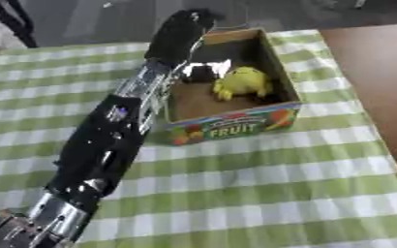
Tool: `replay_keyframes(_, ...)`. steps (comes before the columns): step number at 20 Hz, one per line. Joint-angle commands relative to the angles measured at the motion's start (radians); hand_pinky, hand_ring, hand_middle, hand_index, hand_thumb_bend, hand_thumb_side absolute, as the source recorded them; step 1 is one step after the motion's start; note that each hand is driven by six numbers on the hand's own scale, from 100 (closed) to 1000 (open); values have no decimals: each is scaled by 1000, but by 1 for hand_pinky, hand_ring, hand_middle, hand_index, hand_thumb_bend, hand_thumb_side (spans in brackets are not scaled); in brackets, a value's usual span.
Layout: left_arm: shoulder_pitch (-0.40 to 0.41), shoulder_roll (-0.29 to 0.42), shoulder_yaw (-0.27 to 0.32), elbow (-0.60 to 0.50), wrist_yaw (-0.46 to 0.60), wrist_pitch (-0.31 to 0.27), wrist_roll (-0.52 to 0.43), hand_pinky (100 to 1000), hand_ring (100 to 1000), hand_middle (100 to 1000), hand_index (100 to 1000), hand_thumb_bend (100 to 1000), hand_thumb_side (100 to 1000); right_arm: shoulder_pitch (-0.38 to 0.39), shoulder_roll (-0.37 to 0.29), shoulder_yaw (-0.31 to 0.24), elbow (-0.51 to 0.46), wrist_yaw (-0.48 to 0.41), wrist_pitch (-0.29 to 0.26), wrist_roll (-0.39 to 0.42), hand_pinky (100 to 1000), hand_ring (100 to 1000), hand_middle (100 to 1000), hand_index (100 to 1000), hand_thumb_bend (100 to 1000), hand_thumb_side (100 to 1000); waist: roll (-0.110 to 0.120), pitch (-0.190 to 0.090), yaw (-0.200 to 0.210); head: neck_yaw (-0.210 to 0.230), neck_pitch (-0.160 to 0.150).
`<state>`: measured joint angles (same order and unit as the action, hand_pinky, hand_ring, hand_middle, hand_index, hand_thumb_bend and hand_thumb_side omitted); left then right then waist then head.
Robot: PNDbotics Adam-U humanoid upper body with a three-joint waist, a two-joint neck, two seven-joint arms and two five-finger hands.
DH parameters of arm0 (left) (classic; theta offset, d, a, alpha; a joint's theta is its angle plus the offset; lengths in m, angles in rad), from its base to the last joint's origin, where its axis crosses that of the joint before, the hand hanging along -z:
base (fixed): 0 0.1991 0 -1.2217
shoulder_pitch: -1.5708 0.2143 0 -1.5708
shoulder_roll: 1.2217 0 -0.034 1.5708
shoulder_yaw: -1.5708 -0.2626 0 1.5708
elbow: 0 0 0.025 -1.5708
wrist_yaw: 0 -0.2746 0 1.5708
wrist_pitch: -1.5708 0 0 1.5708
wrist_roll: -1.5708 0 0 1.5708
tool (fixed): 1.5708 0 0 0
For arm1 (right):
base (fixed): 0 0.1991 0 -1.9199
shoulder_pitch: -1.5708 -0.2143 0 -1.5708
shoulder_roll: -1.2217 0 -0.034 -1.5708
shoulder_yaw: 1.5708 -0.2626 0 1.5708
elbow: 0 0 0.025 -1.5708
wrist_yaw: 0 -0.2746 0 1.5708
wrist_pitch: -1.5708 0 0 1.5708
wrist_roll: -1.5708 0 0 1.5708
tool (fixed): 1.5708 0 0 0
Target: Pick up objects on the table and place them in the box.
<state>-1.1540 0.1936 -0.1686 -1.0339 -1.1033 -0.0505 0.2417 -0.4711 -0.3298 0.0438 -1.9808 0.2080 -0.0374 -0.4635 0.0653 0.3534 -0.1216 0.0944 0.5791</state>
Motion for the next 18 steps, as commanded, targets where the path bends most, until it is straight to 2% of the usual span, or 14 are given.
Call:
replay_keyframes(1, -1, 65, -6, -142, 137, 19, 10, 782, 741, 639, 854, 274, 616, -2, -14, -11, -19, 0, 1, -7, 792, 851, 612, 870, 100, 803, -9, -33, 7, -15, 9)
replay_keyframes(9, 86, 197, 10, -488, 497, 108, -35, 756, 692, 586, 818, 255, 635, 11, -15, -20, -19, 5, 1, -17, 791, 850, 615, 870, 100, 803, -18, -53, 39, -40, 25)
replay_keyframes(15, 199, 282, 64, -710, 694, 191, 27, 742, 665, 573, 819, 205, 691, 17, -13, -29, -19, 9, 0, -26, 791, 850, 618, 870, 100, 804, -30, -67, 65, -57, 43)
replay_keyframes(18, 230, 303, 75, -769, 749, 222, 54, 742, 665, 573, 819, 205, 691, 17, -12, -31, -19, 10, 0, -29, 791, 850, 618, 870, 100, 804, -32, -70, 68, -58, 47)
